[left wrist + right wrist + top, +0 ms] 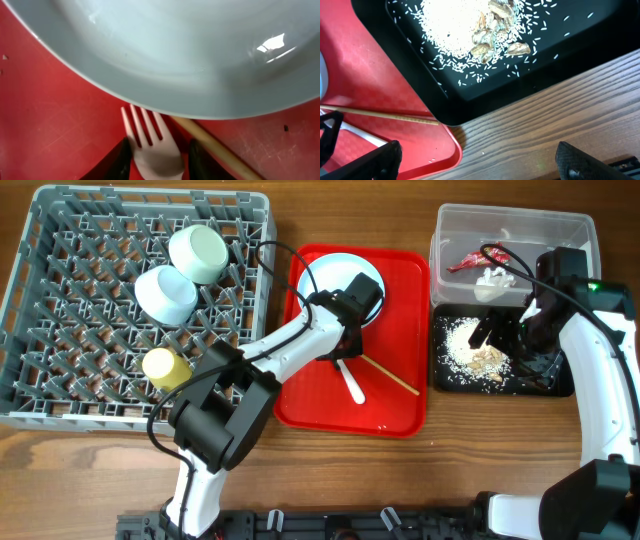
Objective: Sort waste into correct bins and load items into the dishwasher rack
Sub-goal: 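Grasp the white fork with the left gripper and lift it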
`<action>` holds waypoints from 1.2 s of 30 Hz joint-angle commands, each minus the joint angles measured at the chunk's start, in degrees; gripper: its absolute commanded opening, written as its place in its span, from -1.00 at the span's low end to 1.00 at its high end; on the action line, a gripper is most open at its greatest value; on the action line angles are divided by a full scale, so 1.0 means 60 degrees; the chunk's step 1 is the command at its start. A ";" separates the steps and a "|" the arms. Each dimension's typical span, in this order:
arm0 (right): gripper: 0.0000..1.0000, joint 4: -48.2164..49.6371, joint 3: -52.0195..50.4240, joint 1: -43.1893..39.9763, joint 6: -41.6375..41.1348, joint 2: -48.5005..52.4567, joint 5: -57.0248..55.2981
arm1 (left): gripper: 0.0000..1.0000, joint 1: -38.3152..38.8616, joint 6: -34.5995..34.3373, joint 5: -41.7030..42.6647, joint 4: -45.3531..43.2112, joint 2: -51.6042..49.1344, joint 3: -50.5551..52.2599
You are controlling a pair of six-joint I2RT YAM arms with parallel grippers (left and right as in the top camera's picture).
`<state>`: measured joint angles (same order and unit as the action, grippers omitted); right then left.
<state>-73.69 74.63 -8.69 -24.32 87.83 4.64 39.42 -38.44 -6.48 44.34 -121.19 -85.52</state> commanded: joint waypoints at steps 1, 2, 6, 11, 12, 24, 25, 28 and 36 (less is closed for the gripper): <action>0.99 0.0011 0.0186 -0.0011 0.0066 -0.0175 -0.0029 | -0.41 -0.0033 0.0007 -0.0117 -0.0025 -0.0244 0.0186; 0.99 0.0018 0.0186 -0.0011 0.0062 -0.0175 -0.0029 | -0.42 -0.0033 0.0007 -0.0117 -0.0004 -0.0244 0.0186; 0.99 0.0015 0.0186 -0.0011 0.0066 -0.0175 -0.0029 | -0.51 -0.0033 0.0007 -0.0117 0.0015 -0.0244 0.0186; 0.99 0.0011 0.0186 -0.0011 0.0062 -0.0175 -0.0025 | -0.62 -0.0033 0.0007 -0.0117 0.0036 -0.0244 0.0186; 0.99 0.0011 0.0186 -0.0011 0.0062 -0.0175 -0.0025 | -0.66 -0.0033 0.0007 -0.0117 0.0044 -0.0244 0.0186; 0.99 0.0011 0.0186 -0.0011 0.0058 -0.0178 0.0011 | -0.82 -0.0033 0.0007 -0.0113 0.0182 -0.0244 0.0186; 0.99 0.0011 0.0186 -0.0011 0.0058 -0.0178 0.0015 | -0.81 -0.0033 0.0007 -0.0113 0.0182 -0.0244 0.0182; 0.99 0.0011 0.0186 -0.0011 0.0058 -0.0175 0.0047 | -0.82 -0.0033 0.0007 -0.0113 0.0186 -0.0244 0.0182; 0.99 0.0011 0.0186 -0.0011 0.0058 -0.0178 0.0051 | -0.83 -0.0033 0.0007 -0.0113 0.0186 -0.0244 0.0186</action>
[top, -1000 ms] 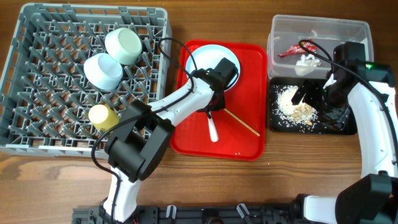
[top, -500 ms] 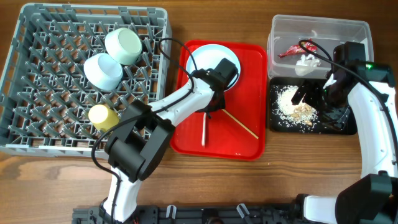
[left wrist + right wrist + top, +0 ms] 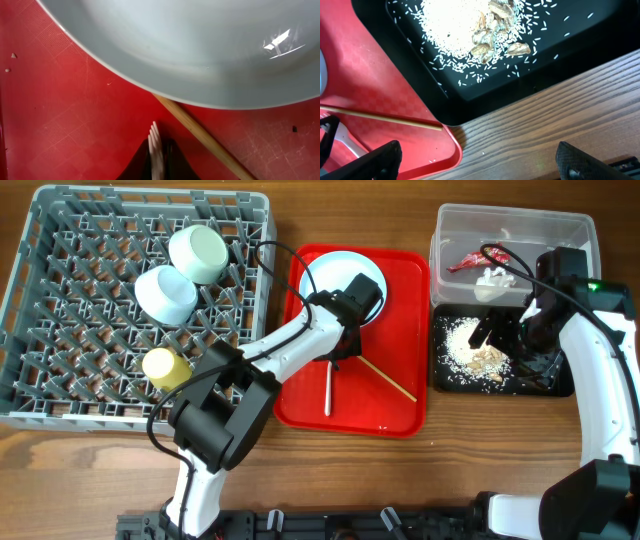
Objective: Sort waste into correct bins and load items into the dishwasher rack
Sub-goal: 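Grasp the white fork with the left gripper and lift it, then carry the fork with the left gripper into the rack and release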
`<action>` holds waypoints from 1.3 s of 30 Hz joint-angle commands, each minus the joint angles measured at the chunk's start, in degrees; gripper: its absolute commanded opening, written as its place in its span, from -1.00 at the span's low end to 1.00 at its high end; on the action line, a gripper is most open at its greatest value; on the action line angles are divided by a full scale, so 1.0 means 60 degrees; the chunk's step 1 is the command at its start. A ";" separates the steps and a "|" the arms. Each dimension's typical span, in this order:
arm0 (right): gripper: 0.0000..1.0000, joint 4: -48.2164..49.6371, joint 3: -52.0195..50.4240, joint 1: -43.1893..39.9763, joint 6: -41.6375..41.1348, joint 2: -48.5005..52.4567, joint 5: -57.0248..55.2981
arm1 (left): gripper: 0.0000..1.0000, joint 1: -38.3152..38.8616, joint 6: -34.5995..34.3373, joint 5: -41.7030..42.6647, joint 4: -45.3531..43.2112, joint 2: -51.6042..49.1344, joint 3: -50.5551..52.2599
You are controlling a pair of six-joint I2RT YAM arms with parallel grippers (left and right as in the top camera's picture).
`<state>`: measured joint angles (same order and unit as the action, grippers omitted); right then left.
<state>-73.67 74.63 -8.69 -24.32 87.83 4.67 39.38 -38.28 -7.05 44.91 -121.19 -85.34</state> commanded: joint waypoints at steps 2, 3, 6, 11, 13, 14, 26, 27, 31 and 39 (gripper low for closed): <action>0.99 0.0007 0.0186 -0.0011 0.0062 -0.0178 0.0076 | -0.83 -0.0026 -0.0018 -0.0018 0.0091 -0.0244 0.0153; 0.99 0.0007 0.0186 -0.0011 0.0055 -0.0175 0.0076 | -0.84 -0.0026 -0.0018 -0.0018 0.0091 -0.0244 0.0153; 0.99 0.0011 0.0186 -0.0011 0.0062 -0.0178 0.0076 | -0.84 -0.0026 -0.0018 -0.0018 0.0091 -0.0244 0.0157; 0.99 0.0011 0.0186 -0.0011 0.0058 -0.0178 0.0076 | -0.85 -0.0026 -0.0018 -0.0018 0.0095 -0.0244 0.0157; 0.99 0.0011 0.0186 -0.0011 0.0058 -0.0178 0.0076 | -0.86 -0.0026 -0.0018 -0.0018 0.0095 -0.0244 0.0153; 1.00 0.0011 0.0186 -0.0011 0.0058 -0.0175 0.0076 | -0.86 -0.0026 -0.0018 -0.0018 0.0095 -0.0244 0.0157; 0.99 0.0011 0.0186 -0.0011 0.0058 -0.0175 0.0076 | -0.92 -0.0026 -0.0018 -0.0018 0.0175 -0.0244 0.0153; 1.00 0.0011 0.0186 -0.0011 0.0062 -0.0178 0.0073 | -0.92 -0.0026 -0.0018 -0.0018 0.0193 -0.0244 0.0153; 0.99 0.0011 0.0186 -0.0011 0.0058 -0.0175 0.0073 | -0.92 -0.0029 -0.0015 -0.0018 0.0273 -0.0200 0.0153; 1.00 0.0015 0.0186 -0.0011 0.0058 -0.0178 0.0076 | -0.92 -0.0273 0.0095 -0.0557 0.0674 0.0882 0.0153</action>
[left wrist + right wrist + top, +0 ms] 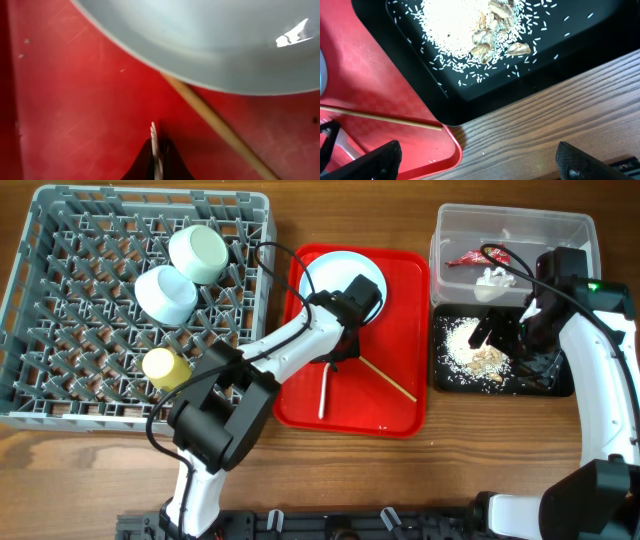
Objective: Sort waste into correct bins and load items into the dishwasher rack
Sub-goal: 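Carry the fork with the left gripper into the rack and release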
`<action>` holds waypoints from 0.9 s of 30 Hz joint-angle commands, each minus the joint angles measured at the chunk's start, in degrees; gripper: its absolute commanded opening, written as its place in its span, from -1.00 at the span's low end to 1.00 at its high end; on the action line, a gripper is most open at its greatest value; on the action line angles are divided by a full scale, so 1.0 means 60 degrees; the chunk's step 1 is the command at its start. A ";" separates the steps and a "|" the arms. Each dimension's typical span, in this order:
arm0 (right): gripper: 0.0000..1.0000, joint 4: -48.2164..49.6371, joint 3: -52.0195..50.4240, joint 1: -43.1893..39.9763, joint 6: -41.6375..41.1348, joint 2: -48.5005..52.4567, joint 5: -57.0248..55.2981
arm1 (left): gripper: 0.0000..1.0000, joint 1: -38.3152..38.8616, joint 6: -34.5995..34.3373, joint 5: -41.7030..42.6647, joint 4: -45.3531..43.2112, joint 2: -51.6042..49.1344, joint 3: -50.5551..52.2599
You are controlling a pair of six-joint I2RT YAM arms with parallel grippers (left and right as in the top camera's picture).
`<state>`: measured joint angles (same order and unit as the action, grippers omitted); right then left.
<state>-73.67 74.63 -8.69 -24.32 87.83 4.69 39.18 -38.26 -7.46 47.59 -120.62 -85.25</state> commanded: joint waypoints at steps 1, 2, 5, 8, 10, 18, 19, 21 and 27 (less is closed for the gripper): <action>1.00 0.0015 0.0186 -0.0011 0.0058 -0.0178 0.0073 | -0.92 -0.0310 0.0095 -0.0579 0.0335 0.1042 0.0138; 0.99 0.0015 0.0186 -0.0011 0.0058 -0.0178 0.0069 | -0.92 -0.0419 0.0244 -0.0627 0.0459 0.1370 0.0138; 0.99 0.0015 0.0186 -0.0011 0.0058 -0.0178 0.0073 | -0.92 -0.0758 0.0933 -0.0619 0.0645 0.2095 0.0138; 0.99 0.0011 0.0186 -0.0011 0.0062 -0.0175 0.0073 | -0.92 -0.1311 0.1654 -0.0586 0.0849 0.2947 0.0138; 0.99 0.0011 0.0186 -0.0011 0.0058 -0.0178 0.0073 | -0.92 -0.1730 0.2055 -0.0579 0.0867 0.3457 0.0138; 0.99 0.0011 0.0186 -0.0011 0.0062 -0.0178 0.0073 | -0.92 -0.3676 0.3810 0.0415 0.0310 0.4430 0.0138; 0.99 0.0011 0.0186 -0.0011 0.0058 -0.0178 0.0073 | -0.92 -0.3854 0.3891 0.0470 0.0237 0.4346 0.0138; 0.99 0.0011 0.0186 -0.0011 0.0058 -0.0175 0.0073 | -0.92 -0.4171 0.3887 0.0484 0.0102 0.4146 0.0138; 0.99 0.0007 0.0186 -0.0011 0.0058 -0.0175 0.0076 | -0.92 -0.4579 0.3880 0.0492 -0.0153 0.3453 0.0138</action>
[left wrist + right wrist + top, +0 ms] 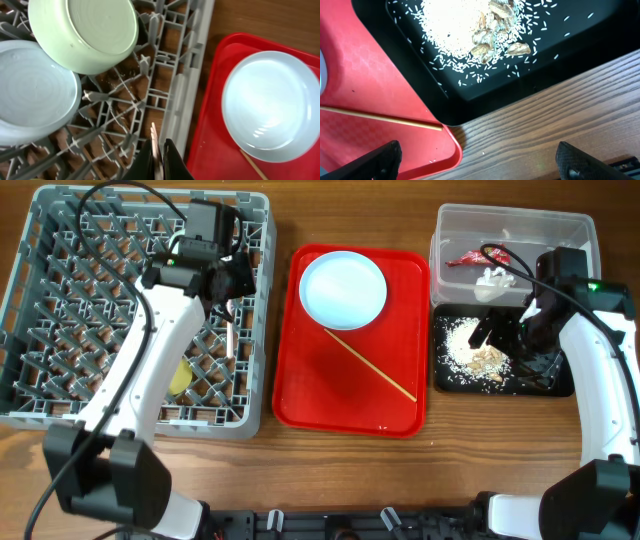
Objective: Sort waste into correct bins and load items into the dishwasher rack
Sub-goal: 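Carry the fork with the left gripper into the rack and release, then reach the left gripper to the wooden chopstick on the red tray and grasp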
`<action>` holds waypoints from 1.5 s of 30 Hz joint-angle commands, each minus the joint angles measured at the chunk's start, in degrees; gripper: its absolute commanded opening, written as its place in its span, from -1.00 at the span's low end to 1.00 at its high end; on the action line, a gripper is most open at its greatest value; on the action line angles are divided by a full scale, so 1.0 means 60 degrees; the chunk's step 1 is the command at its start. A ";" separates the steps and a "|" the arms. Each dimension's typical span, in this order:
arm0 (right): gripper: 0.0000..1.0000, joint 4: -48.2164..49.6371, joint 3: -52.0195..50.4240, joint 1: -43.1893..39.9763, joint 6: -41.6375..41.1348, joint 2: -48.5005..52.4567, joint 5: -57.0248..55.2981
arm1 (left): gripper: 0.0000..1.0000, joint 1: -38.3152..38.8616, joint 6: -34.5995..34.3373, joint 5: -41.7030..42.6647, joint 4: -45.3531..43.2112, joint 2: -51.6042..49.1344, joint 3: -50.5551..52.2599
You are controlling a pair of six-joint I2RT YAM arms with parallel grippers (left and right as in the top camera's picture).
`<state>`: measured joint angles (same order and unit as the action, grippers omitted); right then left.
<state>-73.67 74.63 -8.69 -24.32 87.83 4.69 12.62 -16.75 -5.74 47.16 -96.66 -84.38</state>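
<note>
My left gripper [158,146] is shut on a white plastic fork [154,133], held edge-on over the right side of the grey dishwasher rack [255,330]. From overhead the fork [235,340] hangs below the left gripper [234,302]. The rack holds an upturned green bowl [85,32], a pale blue bowl [35,95] and a yellow cup [180,377]. A pale plate [343,288] and a wooden chopstick [370,365] lie on the red tray [310,395]. My right gripper [477,165] is open above the black bin's near corner.
The black bin [550,380] holds rice and food scraps [490,30]. Behind it a clear bin [560,230] holds a red wrapper and white tissue. The chopstick [380,117] ends near the tray's right rim. Bare wooden table lies in front.
My left gripper, holding the fork, was over the red tray just below the plate; now it is over the rack's right side. The right arm has not moved.
The left gripper first stood open around the fork lying on the tray below the plate. Then it was shut on the fork, turned edge-on. It stayed there holding it, and now the fork is over the rack. The right gripper stayed open over the black bin.
</note>
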 commanded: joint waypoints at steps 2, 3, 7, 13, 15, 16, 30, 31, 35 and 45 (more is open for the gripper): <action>0.99 0.0007 0.0186 -0.0011 0.0058 -0.0175 0.0080 | -0.92 -0.0149 0.0295 0.0200 -0.0113 -0.0758 -0.0007; 1.00 0.0007 0.0186 -0.0011 0.0055 -0.0178 0.0080 | -0.92 -0.0149 0.0295 0.0200 -0.0120 -0.0812 -0.0007; 0.99 0.0007 0.0186 -0.0011 0.0062 -0.0178 0.0200 | -0.11 -0.0149 0.0291 0.0200 -0.0208 -0.0892 -0.0007; 1.00 0.0007 0.0186 -0.0011 0.0062 -0.0178 0.0215 | 0.33 -0.0084 0.0222 0.0586 -0.0204 -0.0820 -0.0007; 1.00 0.0007 0.0186 -0.0011 0.0062 -0.0178 0.0215 | 0.34 0.0062 0.0208 0.1453 -0.0215 -0.0758 -0.0007; 1.00 0.0011 0.0186 -0.0011 0.0058 -0.0178 0.0215 | 0.33 0.0339 -0.0237 0.2178 -0.0222 -0.0747 -0.0007; 1.00 0.0015 0.0186 -0.0011 0.0066 -0.0175 0.0215 | 0.37 0.3865 -0.5661 0.1147 -0.0874 -0.1756 -0.0004; 0.99 0.0015 0.0186 -0.0011 0.0062 -0.0175 0.0215 | 0.37 0.4098 -0.5796 0.1020 -0.0984 -0.1905 -0.0004; 1.00 0.0015 0.0186 -0.0011 0.0066 -0.0178 0.0215 | 0.36 0.4852 -0.5872 0.0718 -0.1552 -0.2484 -0.0004; 0.99 0.0018 0.0186 -0.0011 0.0066 -0.0178 0.0211 | 0.38 0.5916 -0.6291 0.0182 -0.1971 -0.3883 -0.0004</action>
<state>-73.67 74.63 -8.69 -24.32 87.83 5.13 46.98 -52.71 -2.17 35.38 -116.99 -84.38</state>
